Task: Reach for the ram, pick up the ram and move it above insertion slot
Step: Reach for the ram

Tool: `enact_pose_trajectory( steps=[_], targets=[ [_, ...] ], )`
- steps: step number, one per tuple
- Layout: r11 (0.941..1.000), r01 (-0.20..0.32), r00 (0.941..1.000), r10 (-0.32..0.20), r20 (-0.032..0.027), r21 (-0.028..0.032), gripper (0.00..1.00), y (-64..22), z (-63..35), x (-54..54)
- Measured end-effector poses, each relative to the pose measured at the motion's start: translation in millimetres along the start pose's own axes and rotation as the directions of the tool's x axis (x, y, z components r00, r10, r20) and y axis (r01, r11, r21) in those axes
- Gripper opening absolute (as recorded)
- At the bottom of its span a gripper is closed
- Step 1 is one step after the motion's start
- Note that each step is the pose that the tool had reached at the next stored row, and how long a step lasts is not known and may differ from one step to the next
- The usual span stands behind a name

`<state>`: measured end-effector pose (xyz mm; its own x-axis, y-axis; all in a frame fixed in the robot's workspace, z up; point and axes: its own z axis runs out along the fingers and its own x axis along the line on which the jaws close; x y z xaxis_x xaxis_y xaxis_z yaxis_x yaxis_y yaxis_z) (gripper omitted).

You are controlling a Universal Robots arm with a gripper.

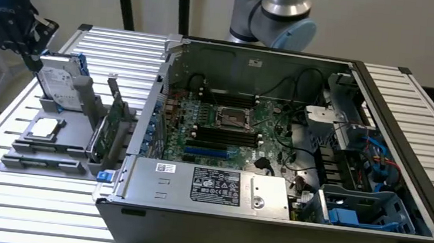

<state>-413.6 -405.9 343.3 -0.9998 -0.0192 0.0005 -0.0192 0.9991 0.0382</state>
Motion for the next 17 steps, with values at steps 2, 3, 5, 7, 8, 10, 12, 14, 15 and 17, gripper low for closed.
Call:
enact_pose_trajectory(
  steps=[2,3,5,7,8,10,12,14,15,17],
  targets=[
    [1.0000,0.000,1.0000,0.000,-0.0001,0.0000,0.11,-9.1,0.2,0.2],
    [1.0000,0.000,1.0000,0.000,-0.0001,0.0000,0.11,-13.6,0.3,0.3],
    [1.0000,0.000,1.0000,0.000,0.0001,-0.0001,0.11,-22.8,0.6,0.4],
    [1.0000,0.000,1.0000,0.000,-0.0001,0.0000,0.11,-31.7,0.5,0.6],
    [1.0000,0.000,1.0000,0.000,-0.0001,0.0000,0.11,-36.2,0.5,0.7],
    [1.0000,0.000,1.0000,0.000,-0.0001,0.0000,0.11,-45.3,0.3,0.8],
    [1.0000,0.000,1.0000,0.000,-0.0006,0.0000,0.11,-54.6,0.0,0.7],
    [1.0000,0.000,1.0000,0.000,-0.0015,-0.0001,0.11,-62.9,-0.3,-0.5],
    [1.0000,0.000,1.0000,0.000,-0.0019,0.0000,0.11,-64.7,-0.4,-1.3],
    [1.0000,0.000,1.0000,0.000,-0.0020,0.0000,0.11,-64.8,-0.4,-1.3]
  ],
)
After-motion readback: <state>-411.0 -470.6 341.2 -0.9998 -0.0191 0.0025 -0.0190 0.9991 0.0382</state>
